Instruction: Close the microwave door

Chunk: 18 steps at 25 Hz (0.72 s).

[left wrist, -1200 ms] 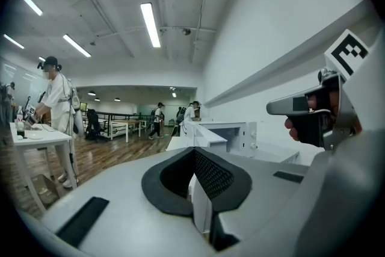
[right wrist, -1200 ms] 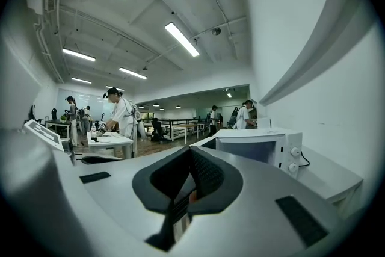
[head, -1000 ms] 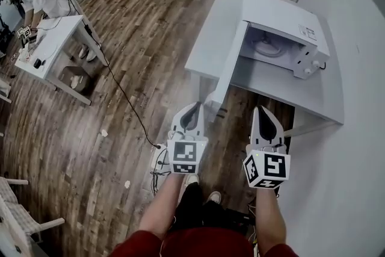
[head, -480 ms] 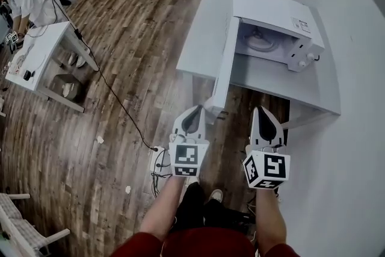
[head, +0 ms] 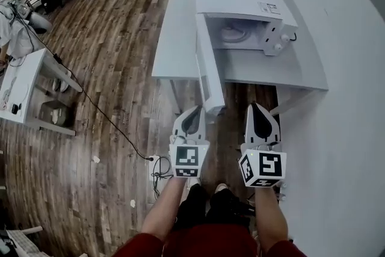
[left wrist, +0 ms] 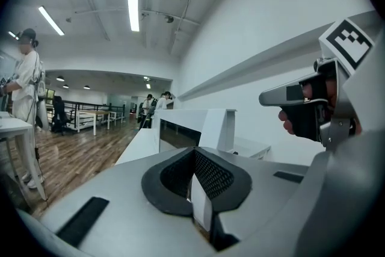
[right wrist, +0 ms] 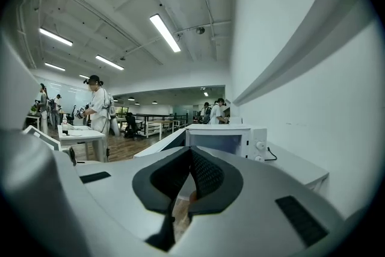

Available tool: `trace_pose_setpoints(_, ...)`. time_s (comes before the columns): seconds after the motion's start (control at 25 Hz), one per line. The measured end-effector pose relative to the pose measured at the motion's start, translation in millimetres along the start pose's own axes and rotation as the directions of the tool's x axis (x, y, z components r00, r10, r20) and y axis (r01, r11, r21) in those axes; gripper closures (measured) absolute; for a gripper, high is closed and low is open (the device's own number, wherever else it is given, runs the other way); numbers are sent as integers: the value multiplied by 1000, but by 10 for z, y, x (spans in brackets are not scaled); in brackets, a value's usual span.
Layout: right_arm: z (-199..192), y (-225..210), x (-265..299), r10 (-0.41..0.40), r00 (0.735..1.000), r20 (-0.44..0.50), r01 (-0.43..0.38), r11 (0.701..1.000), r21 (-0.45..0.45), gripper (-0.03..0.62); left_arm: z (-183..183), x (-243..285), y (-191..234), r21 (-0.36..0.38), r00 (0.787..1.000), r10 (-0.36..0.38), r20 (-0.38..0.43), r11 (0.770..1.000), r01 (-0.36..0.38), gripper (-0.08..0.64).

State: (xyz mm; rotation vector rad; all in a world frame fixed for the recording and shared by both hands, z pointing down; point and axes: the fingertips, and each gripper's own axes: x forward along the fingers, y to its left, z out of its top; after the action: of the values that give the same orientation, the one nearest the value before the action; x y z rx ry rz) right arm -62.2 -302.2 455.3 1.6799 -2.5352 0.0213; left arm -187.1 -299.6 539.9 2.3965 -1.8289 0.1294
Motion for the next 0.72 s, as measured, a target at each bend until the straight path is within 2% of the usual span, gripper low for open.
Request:
trace_pose_setpoints(0.4, -6, -697, -109, -95, 995, 44, 94, 995, 20, 566, 136, 478, -678, 45, 994, -105, 28, 994, 104, 534)
trace_pose_setpoints(0.72, -92, -1284, 100, -82, 996, 38, 81, 996, 36, 566, 166, 1032, -1138, 68, 992, -124, 19, 990, 122, 534)
